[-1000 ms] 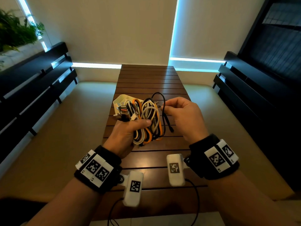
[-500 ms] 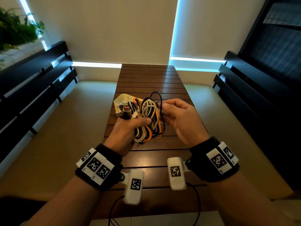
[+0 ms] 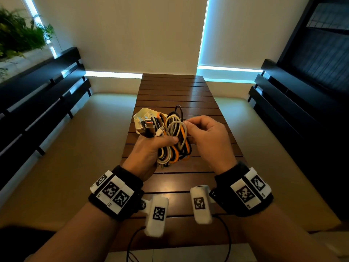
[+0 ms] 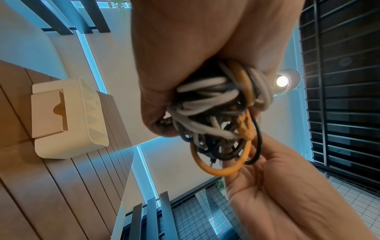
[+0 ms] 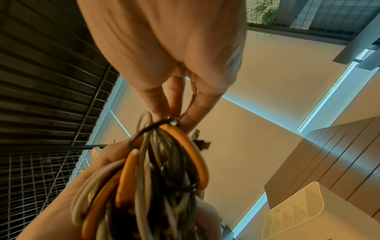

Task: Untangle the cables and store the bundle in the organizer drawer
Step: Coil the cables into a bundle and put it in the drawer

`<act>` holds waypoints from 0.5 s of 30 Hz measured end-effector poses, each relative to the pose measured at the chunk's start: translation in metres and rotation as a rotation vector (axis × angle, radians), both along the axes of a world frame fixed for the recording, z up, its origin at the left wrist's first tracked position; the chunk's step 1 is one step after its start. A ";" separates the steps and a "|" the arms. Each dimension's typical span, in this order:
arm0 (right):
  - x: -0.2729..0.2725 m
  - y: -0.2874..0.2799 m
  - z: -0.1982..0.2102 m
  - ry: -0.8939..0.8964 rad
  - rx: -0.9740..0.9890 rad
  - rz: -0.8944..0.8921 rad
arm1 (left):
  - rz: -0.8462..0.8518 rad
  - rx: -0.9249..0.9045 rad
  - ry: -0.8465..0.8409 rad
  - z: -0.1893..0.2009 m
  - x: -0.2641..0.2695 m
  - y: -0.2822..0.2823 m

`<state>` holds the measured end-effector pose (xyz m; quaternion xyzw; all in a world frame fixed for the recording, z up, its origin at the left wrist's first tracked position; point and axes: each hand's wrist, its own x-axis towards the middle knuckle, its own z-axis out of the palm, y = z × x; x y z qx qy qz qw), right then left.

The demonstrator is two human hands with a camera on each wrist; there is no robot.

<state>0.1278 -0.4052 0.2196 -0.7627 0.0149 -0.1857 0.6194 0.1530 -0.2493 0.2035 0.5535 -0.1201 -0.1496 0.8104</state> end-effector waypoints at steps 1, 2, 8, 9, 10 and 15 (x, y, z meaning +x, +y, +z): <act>0.000 0.001 0.000 0.013 -0.007 0.008 | -0.007 0.000 0.006 -0.001 0.000 0.001; -0.001 0.002 0.001 0.031 -0.004 0.026 | -0.017 -0.001 0.012 -0.001 0.000 0.001; 0.001 -0.001 0.007 0.147 0.081 0.166 | -0.045 -0.012 0.031 -0.007 0.001 0.005; 0.003 -0.002 0.006 0.158 0.060 0.174 | -0.048 -0.013 0.035 -0.008 0.001 0.005; 0.004 -0.003 0.006 0.167 0.023 0.177 | -0.050 -0.017 0.037 -0.010 0.000 0.005; 0.009 -0.010 0.001 0.248 -0.041 0.172 | -0.062 -0.057 0.042 -0.011 -0.001 -0.001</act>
